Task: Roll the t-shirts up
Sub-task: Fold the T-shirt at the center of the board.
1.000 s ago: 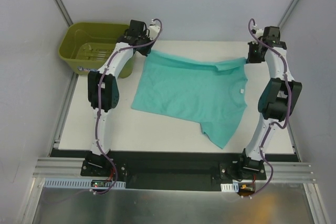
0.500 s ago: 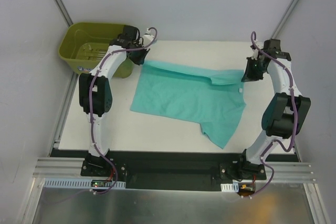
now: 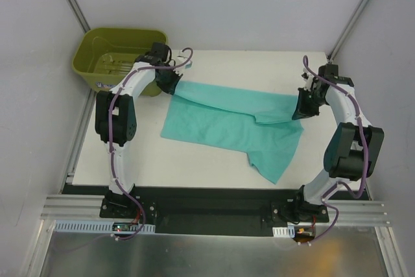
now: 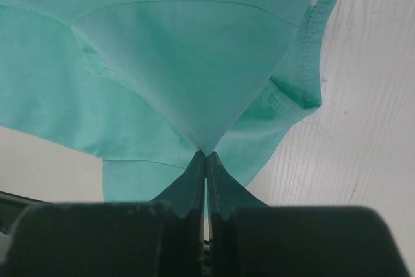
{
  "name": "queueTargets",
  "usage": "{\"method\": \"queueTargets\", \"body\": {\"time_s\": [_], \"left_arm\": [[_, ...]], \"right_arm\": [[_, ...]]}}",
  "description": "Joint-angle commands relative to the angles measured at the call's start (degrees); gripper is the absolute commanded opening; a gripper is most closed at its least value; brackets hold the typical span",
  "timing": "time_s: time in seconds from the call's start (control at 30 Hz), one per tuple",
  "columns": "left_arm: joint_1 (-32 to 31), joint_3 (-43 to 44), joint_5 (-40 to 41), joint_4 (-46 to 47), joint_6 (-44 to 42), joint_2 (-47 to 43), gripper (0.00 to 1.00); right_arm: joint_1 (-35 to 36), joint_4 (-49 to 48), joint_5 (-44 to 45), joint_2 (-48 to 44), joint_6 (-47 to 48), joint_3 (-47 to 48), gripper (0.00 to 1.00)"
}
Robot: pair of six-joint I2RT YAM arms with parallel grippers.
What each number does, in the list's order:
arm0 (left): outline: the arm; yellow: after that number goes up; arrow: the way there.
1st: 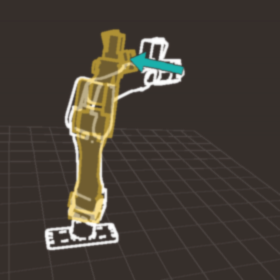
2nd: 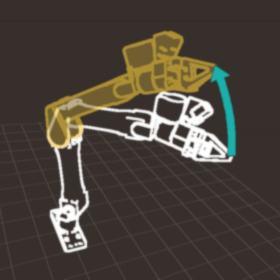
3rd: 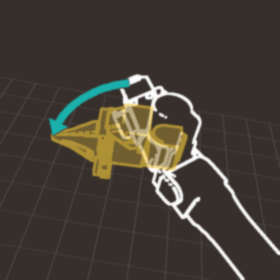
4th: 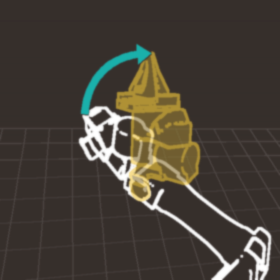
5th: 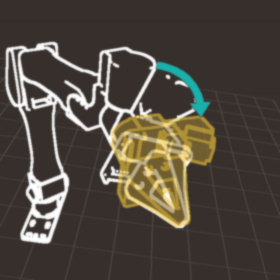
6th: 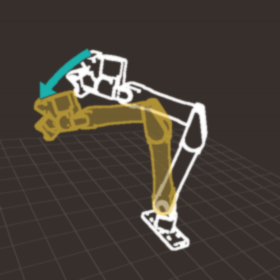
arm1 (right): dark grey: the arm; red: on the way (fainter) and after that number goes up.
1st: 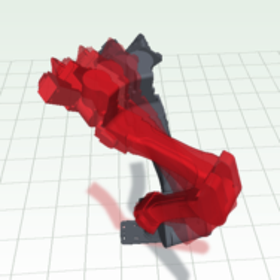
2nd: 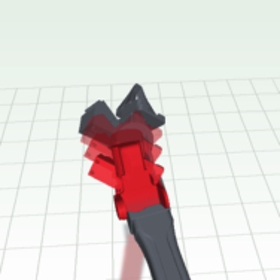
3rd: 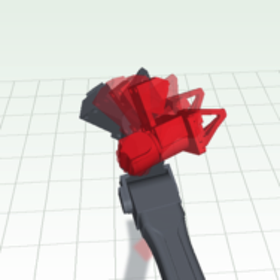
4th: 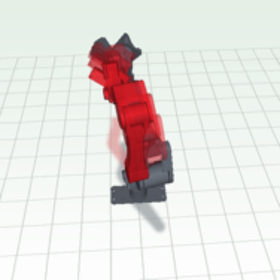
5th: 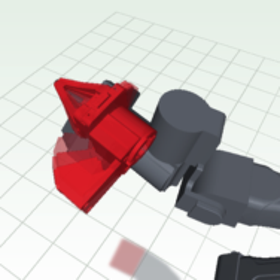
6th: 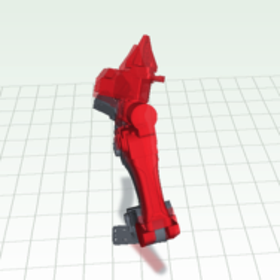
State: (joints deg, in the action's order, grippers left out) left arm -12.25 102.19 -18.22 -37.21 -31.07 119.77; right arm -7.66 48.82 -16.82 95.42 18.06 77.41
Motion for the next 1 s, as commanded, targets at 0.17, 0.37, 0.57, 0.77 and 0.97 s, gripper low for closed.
{"method": "queueTargets", "body": {"time_s": [0.17, 0.37, 0.57, 0.77, 0.97], "left_arm": [[0.6, -1.1, 0.6, -4.5, -2.2, -3.8, 0.17], [0.6, 4.2, -1.5, -5.0, 0.0, -4.5, 0.43], [-1.1, 12.6, 0.4, -5.8, 0.8, 3.9, 0.06], [-1.1, 19.1, 5.0, -5.7, 3.6, 12.9, 0.0], [-1.1, 21.5, 6.8, -5.7, 6.2, 17.6, 0.0]], "right_arm": [[0.0, 3.8, -4.3, -2.8, 2.6, -0.3, 0.35], [-1.6, 1.2, -2.9, 1.9, 1.9, 7.9, 0.53], [-1.7, 0.0, 1.2, 11.6, 9.3, 18.5, 0.31], [-1.4, -1.2, 6.1, 22.3, 14.8, 24.5, 0.16], [0.1, -1.4, 12.1, 31.1, 17.9, 31.9, 0.13]]}}
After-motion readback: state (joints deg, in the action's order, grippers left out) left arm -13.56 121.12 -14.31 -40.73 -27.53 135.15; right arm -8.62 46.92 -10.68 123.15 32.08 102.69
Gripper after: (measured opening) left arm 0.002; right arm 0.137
